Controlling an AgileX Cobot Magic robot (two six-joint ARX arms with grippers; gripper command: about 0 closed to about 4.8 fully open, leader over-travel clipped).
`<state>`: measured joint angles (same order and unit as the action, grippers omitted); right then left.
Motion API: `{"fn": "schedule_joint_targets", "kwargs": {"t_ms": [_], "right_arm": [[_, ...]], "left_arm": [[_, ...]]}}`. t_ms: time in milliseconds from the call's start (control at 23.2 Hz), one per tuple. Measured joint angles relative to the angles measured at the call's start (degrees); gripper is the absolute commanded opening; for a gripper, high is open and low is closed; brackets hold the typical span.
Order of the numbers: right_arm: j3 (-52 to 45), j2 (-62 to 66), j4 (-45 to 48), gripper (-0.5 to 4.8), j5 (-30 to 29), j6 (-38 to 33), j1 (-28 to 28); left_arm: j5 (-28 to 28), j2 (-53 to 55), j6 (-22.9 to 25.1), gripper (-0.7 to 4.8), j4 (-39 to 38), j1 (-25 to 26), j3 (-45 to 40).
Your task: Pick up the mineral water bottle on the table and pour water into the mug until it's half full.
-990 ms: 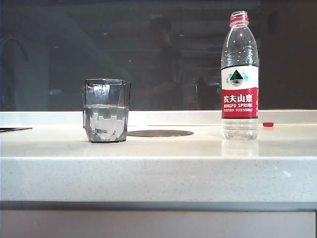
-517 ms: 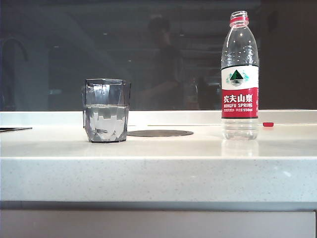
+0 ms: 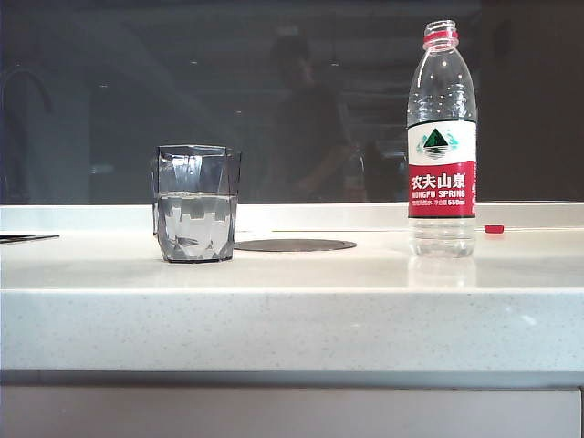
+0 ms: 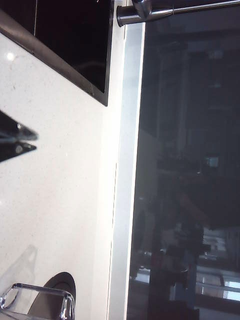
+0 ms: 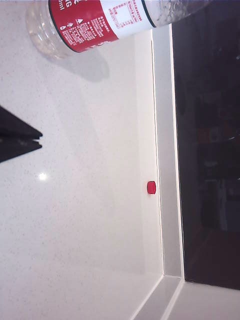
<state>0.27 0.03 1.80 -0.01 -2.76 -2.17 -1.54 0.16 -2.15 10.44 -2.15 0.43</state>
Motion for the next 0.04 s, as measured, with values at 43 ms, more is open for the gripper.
{"fn": "schedule_joint_targets", "kwargs": {"t_ms": [43], "right_arm": [[0.0,0.0,0.0,0.0,0.0,0.0,0.0]], "left_arm": [[0.0,0.02,0.0,-0.04,0.0,0.0,0.0]]}}
